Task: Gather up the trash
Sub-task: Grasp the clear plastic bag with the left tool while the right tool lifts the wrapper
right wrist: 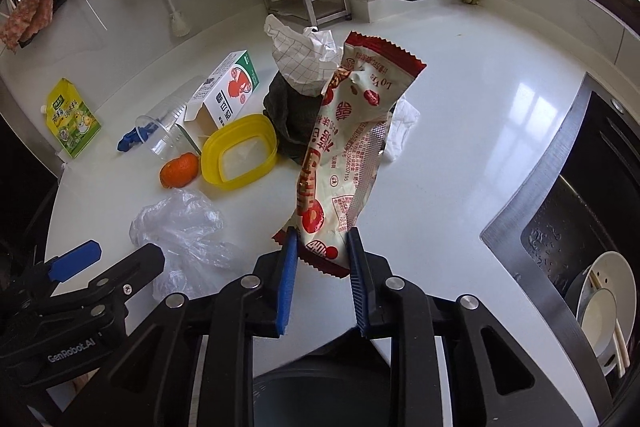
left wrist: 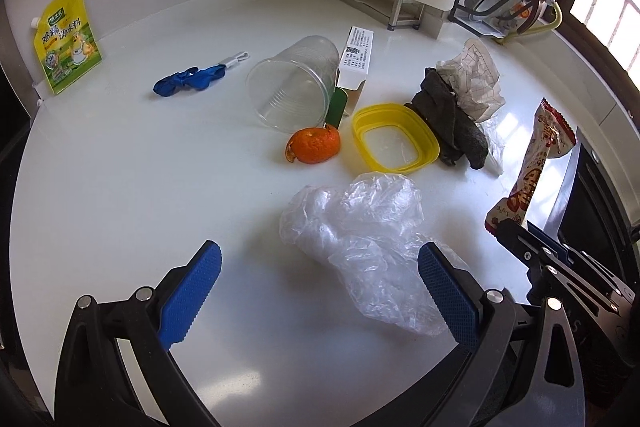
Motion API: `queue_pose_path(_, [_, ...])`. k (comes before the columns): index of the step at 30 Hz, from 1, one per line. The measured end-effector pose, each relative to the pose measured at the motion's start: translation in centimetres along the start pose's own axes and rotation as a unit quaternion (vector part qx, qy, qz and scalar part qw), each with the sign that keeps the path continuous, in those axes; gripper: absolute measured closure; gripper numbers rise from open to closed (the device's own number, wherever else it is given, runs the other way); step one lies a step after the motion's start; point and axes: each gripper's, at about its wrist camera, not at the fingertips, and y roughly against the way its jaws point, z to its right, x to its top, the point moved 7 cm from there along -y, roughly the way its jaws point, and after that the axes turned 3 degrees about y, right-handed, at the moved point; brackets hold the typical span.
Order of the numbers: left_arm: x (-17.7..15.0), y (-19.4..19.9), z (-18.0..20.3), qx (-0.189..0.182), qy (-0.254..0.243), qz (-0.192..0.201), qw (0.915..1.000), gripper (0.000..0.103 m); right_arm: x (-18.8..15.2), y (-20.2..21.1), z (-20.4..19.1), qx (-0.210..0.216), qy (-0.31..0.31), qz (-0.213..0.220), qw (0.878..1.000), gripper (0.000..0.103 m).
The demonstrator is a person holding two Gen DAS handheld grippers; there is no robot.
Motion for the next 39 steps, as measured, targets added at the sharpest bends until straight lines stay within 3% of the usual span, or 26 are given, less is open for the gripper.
queue_pose_path(5, [-0.1, -1.6, 1.4, 0.009, -0.011, 0.0, 0.9999, 0.008, -0.8, 1.2, 1.3, -0.003, -0.014, 0.002, 1.0, 0.079])
queue_pose_path(8, [-0.2, -2.3, 2.0, 0.02, -0.022, -0.005, 0.9995, 0.029, -1.5, 1.9, 2.2, -0.005, -0.022, 0.0, 1.0, 0.079])
queue_pose_path(10, [-0.3, -2.5, 2.1, 0.028, -0.026, -0.007, 0.9993, 0.037, -2.1, 2.4, 2.7, -0.006, -0.024, -0.004, 1.0, 0.079])
queue_pose_path(12, [-0.2, -2.4, 2.2, 0.021, -0.022, -0.002, 0.9995, 0.051, -2.6, 2.9, 3.1, -0.008, -0.028, -0.004, 1.0, 0.079])
queue_pose_path(15, [-0.4, -2.1, 2.3, 0.012, -0.018, -0.004, 0.9997, 0.063, -3.4, 3.6, 3.5, -0.007, -0.031, -0.006, 0.999, 0.079])
queue_pose_path(25, [-1.7, 4.5, 1.0, 0.011, -0.025, 0.011, 0.9996, 0.067, -5.8, 8.4, 3.6, 0.014, -0.016, -0.014, 1.0, 0.079])
queue_pose_path(39, [-10.7, 10.8, 2.4, 0.026, -0.037, -0.011, 0.9989, 0.067, -14.3, 12.7, 2.3, 0.067, 0.042, -0.094, 0.992, 0.079])
